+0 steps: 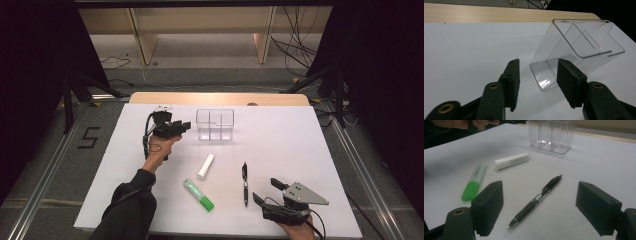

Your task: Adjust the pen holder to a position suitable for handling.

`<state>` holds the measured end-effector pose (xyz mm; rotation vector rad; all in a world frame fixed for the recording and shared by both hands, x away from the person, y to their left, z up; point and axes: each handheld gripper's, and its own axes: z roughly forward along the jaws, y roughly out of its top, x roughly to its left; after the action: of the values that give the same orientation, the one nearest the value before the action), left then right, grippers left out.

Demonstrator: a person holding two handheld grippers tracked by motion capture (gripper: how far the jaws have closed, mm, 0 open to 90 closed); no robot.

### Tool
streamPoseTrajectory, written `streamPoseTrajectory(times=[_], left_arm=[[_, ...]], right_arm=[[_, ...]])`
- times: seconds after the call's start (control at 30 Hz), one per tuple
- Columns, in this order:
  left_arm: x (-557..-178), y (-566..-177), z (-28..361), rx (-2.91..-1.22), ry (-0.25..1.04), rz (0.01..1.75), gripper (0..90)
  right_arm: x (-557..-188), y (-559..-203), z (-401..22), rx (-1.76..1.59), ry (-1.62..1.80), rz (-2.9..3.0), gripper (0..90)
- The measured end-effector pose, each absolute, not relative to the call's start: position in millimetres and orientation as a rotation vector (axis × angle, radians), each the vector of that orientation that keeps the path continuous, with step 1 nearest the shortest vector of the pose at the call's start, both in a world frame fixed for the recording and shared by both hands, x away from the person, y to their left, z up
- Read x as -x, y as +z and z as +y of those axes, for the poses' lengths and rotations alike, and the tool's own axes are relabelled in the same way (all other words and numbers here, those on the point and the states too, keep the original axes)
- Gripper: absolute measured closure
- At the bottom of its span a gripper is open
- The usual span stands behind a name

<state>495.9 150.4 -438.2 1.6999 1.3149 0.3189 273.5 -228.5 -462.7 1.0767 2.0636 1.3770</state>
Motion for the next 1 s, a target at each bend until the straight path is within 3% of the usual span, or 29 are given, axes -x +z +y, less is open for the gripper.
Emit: streamPoseTrajectory(times=[0.37, 1.0], left_arm=[[-440.3, -437.2, 149.9, -1.773, 0.338, 1.220, 33.9], [-375.4, -450.7, 148.9, -1.798, 0.369, 1.142, 22.9]], right_arm=[[-274.4, -465.0, -217.2, -1.151, 1.295, 2.050, 23.7], [-272.3, -469.0, -191.2, -1.247, 1.160, 2.009, 28.1]])
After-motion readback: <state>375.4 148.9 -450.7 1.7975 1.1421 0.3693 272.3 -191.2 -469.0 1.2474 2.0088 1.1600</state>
